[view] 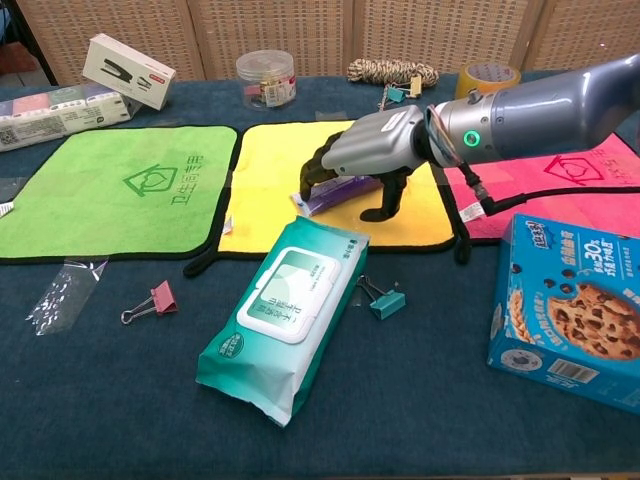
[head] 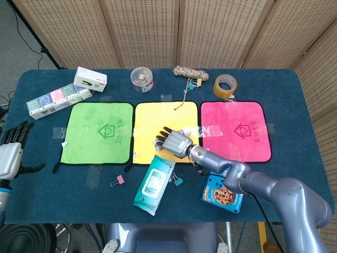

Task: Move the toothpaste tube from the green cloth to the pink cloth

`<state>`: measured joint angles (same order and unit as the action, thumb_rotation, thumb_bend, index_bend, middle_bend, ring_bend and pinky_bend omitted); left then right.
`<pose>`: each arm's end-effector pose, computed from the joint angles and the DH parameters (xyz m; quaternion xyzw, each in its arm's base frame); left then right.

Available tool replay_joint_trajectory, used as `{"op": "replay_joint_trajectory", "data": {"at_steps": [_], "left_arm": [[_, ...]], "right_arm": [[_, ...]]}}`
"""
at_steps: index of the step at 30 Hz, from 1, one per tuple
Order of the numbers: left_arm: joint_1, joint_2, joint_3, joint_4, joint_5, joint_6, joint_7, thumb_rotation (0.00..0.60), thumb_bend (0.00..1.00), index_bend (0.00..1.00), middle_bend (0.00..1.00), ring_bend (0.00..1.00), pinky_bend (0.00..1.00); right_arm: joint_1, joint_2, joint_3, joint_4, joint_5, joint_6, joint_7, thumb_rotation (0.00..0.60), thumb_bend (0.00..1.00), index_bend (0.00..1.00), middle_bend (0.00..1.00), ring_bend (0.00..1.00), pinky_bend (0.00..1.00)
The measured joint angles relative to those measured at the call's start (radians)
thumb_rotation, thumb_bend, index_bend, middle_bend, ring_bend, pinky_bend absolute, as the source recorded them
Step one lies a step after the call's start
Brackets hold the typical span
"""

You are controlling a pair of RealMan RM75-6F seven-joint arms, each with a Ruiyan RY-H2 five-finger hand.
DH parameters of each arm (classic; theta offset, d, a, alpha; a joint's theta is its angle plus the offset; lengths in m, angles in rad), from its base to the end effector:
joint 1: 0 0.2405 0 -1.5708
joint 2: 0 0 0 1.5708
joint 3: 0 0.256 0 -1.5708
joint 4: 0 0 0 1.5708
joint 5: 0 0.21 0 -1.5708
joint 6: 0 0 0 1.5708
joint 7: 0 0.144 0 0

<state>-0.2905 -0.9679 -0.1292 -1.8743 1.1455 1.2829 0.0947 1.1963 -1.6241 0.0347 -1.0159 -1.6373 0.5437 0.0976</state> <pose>-0.2699 0.2454 0.1778 -0.5649 -0.4589 -0.3670 0.5794 -0.0722 -0.4139 -0.0650 0.9263 -0.1274 0.2334 0.2669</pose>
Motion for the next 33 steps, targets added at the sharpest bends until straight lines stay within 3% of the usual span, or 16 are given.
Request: {"op": "replay_joint_trajectory", "data": {"at_steps": [33], "left_arm": [[-0.003,-0.012,-0.001,-0.009,0.009,-0.027,0.026,0.6,0.0,0.0,0.0,0.0,0.0]], "right_arm": [[-0.122,0.173,-0.121,-0.03,0.057,0.009,-0.048,0.6,0.53,0.23,0.16,0.02,0.0]]}}
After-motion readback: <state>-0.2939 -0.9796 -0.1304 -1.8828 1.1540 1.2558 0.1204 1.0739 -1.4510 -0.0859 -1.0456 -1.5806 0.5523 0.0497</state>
